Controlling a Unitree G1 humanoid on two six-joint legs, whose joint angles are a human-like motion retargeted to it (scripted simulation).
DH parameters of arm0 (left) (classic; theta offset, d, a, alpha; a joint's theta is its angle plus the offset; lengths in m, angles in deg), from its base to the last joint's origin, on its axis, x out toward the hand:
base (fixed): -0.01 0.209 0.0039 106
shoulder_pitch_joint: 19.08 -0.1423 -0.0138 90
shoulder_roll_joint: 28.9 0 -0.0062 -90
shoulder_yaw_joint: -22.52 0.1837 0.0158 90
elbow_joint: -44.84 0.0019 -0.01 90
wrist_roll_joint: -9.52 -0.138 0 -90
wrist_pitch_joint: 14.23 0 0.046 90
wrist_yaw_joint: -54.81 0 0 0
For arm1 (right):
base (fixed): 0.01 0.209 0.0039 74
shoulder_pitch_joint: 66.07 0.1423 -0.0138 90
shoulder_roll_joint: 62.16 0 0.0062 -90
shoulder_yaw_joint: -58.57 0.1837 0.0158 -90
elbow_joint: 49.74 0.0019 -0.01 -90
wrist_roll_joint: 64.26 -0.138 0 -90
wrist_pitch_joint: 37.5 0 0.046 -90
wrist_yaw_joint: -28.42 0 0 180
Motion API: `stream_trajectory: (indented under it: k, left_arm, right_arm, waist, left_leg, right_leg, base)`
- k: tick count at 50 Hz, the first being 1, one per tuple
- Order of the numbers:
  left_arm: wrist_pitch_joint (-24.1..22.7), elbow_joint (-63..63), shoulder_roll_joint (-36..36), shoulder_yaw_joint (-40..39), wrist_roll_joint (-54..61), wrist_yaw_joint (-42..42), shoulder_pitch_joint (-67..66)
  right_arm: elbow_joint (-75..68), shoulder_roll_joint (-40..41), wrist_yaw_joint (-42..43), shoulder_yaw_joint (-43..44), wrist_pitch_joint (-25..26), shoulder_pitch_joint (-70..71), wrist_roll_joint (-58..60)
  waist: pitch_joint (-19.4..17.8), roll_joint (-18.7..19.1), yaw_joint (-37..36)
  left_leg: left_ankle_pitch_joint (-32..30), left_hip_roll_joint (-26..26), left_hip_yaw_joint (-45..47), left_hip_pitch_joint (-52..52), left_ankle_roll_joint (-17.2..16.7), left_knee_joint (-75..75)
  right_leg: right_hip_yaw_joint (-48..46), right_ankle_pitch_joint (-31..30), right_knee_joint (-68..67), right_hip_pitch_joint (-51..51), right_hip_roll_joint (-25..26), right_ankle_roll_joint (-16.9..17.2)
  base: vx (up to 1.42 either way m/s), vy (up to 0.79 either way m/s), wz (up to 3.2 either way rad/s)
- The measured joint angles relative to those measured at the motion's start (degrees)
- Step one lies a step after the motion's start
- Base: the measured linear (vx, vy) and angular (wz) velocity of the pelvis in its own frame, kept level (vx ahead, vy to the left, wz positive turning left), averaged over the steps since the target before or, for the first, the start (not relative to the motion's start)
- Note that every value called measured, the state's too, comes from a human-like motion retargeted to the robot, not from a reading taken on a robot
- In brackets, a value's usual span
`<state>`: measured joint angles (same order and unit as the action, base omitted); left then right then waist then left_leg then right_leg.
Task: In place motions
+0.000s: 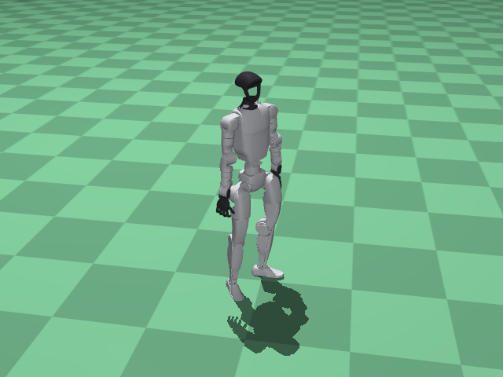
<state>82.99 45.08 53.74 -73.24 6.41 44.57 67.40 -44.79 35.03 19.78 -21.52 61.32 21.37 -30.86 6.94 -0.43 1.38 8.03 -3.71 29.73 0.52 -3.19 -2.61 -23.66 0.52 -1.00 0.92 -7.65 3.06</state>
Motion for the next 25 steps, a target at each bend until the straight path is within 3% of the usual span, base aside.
stream_trajectory:
  k: [17, 25]
  left_arm:
    - [-0.21, 0.92, 0.76, 0.58, -0.33, 0.00, 1.45]
    - [-0.04, 1.73, 4.82, 1.48, 0.81, 0.49, 6.06]
  right_arm:
    - [0.07, -0.56, -0.23, 0.26, -0.55, -0.30, 0.13]
    - [1.93, -2.40, -1.51, 1.70, -4.28, -0.14, 0.34]
  waist:
    - [0.15, -1.67, 0.85]
    - [-4.19, -4.90, 1.03]
  left_leg:
    - [-0.63, 1.00, -1.80, 2.29, 0.74, -0.60]
    - [-1.13, 1.48, -3.67, 2.75, 1.26, -0.69]
  right_leg:
    - [-1.69, 0.24, 0.24, -0.26, -0.77, 0.27]
    - [-1.97, 0.47, -2.00, -0.69, -1.13, 0.63]
  base:
    - [0.00, 0.00, 0.13]
    - [-0.01, -0.04, 0.16]
